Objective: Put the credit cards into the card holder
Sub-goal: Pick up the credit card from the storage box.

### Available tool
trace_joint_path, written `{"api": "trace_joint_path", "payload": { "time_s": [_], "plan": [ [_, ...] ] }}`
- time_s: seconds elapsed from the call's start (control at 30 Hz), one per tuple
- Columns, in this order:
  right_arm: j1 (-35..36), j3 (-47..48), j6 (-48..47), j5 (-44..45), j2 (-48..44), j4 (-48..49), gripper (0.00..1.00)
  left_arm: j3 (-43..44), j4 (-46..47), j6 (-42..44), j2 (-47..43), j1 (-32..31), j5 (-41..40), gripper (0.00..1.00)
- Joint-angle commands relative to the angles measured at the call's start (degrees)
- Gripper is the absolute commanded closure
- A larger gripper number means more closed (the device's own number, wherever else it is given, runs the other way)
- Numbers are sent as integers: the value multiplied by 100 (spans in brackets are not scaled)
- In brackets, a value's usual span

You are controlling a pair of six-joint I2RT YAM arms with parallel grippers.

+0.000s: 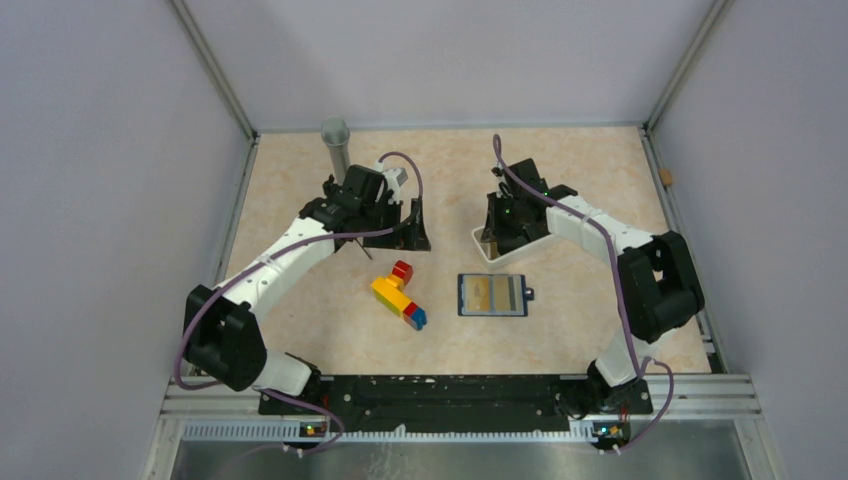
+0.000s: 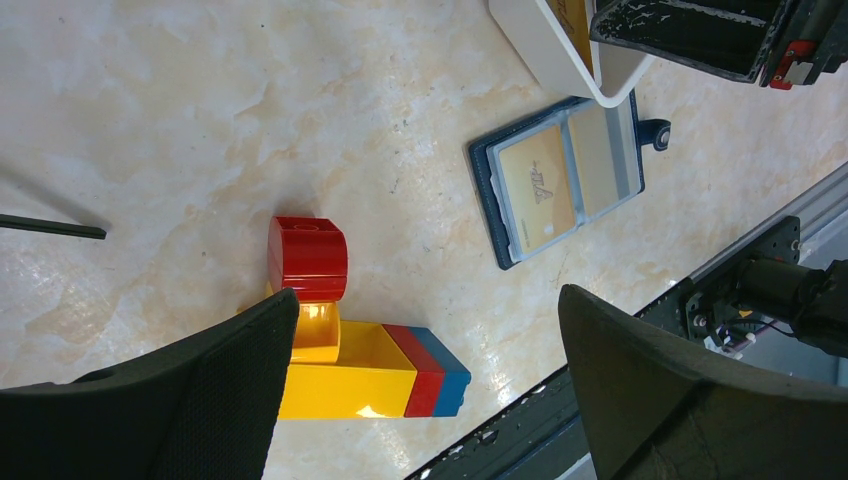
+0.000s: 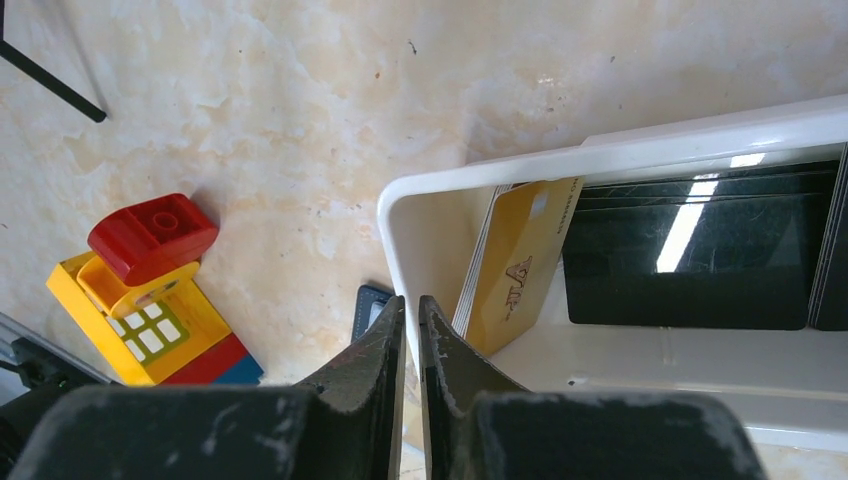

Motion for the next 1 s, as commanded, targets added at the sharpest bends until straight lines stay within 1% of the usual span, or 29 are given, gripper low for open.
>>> {"api": "trace_joint_path", "payload": {
  "time_s": [0.0,0.07,0.13,0.2,0.3,0.33,0.47,0.7,0.97],
  "plan": [
    [61,128,45,-28,-162,165,93,-34,126,36,-239,33,-53,1],
    [61,133,18,32,-169,131,93,-34,126,36,-248,31,-51,1],
    [61,128,9,153,-245,100,89,-32,126,44,-253,31,-59,1],
    [62,100,2,410,-394,93,80,-32,126,45,-268,28,-68,1],
    [62,68,-6,817,-549,61,62,-36,126,45,-289,31,-82,1],
    [66,75,-22,896,-529,28,59,-37,126,45,-284,28,-84,1],
    [61,242,-16,993,-268,-156,59,-43,134,36,-275,33,-75,1],
    [140,258,103,1099,23,-122,59,-54,135,28,-275,35,-59,1],
    [277,398,100,896,493,75,57,-56,143,27,-286,35,-41,1]
  ]
}}
